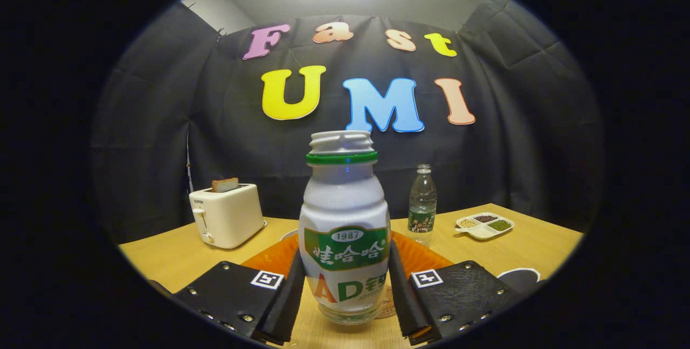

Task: Take the bottle from table, then pour the juice into the cup, finally place the bottle on the coaster

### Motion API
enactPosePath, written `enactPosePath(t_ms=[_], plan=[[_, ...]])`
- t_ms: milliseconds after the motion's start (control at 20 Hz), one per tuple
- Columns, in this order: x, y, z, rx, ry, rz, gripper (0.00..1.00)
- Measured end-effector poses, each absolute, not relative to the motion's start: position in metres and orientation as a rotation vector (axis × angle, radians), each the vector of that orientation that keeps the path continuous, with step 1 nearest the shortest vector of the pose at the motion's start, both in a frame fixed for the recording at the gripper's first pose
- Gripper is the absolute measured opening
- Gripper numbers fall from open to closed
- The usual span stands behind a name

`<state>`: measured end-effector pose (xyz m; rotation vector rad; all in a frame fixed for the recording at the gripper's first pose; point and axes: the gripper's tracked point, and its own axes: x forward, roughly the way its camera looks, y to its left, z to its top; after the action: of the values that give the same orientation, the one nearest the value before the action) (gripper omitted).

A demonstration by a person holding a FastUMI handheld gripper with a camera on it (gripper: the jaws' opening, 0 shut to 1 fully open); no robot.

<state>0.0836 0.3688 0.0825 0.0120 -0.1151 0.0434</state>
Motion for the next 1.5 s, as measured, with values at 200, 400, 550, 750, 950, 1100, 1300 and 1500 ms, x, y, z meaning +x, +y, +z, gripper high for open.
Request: enactPosePath(t_ms=[200,400,550,750,950,1100,1300,1500], plan=[[0.104,0.361,0.075,-0.006,-0.091,0.004,0.71],[0.121,0.356,0.063,-0.027,-0.065,-0.015,0.71],[0.133,0.349,0.048,-0.058,-0.040,-0.038,0.71],[0.143,0.348,0.034,-0.059,-0.007,-0.031,0.71],[0.146,0.345,0.029,-0.054,-0.002,-0.035,0.72],[0.146,0.344,0.028,-0.045,-0.004,-0.030,0.72],[0.146,0.342,0.025,-0.010,-0.015,-0.024,0.73],[0.145,0.341,0.028,0.021,-0.020,-0.023,0.77]])
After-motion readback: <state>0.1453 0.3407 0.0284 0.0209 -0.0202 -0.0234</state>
